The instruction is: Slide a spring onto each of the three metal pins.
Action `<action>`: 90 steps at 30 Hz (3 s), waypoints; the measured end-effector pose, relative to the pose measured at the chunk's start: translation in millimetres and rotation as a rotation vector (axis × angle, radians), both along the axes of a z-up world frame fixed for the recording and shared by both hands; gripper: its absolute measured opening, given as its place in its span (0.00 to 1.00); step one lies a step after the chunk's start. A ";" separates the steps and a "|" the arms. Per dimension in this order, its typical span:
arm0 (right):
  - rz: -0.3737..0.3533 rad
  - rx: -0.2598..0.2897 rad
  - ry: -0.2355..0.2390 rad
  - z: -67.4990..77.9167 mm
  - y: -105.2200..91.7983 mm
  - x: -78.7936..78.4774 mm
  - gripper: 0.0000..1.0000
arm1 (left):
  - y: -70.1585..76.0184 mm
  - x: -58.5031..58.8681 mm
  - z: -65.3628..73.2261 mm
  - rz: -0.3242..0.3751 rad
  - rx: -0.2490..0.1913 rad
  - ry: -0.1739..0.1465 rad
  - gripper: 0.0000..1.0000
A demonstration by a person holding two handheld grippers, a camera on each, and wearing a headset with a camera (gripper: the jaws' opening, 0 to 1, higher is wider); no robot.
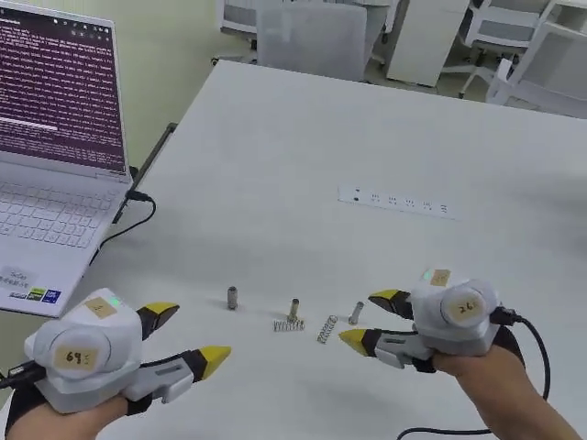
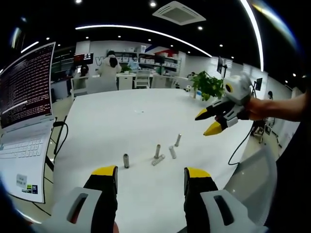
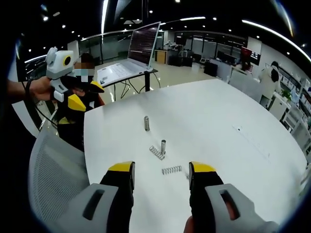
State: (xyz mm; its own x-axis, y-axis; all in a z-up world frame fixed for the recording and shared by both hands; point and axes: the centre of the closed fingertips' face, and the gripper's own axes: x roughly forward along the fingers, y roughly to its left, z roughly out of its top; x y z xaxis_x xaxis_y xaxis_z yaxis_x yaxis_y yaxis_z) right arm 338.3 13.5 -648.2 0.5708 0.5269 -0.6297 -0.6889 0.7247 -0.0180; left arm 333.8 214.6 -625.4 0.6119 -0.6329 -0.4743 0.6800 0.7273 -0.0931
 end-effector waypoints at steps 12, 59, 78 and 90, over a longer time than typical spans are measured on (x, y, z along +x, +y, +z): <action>-0.128 0.048 0.012 -2.5 -37.8 -20.9 0.45 | -7.9 4.2 -2.3 -0.005 0.009 0.008 0.50; -0.261 0.057 0.045 -1.1 -99.3 -90.6 0.49 | -109.8 35.7 -67.4 -0.264 0.145 0.086 0.47; -0.303 0.076 0.079 -6.5 -106.2 -101.4 0.48 | -132.5 55.9 -123.9 -0.302 0.196 0.194 0.39; -0.305 0.085 0.100 -11.8 -103.9 -99.4 0.48 | -133.0 60.5 -146.7 -0.339 0.248 0.218 0.33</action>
State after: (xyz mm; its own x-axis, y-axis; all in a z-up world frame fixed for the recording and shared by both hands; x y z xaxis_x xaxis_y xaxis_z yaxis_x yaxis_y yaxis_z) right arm 238.9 -90.4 -659.9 0.6482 0.3938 -0.6518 -0.4348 0.8940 0.1078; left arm 394.3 81.7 -772.1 0.2594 -0.6309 -0.7312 0.8669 0.4858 -0.1117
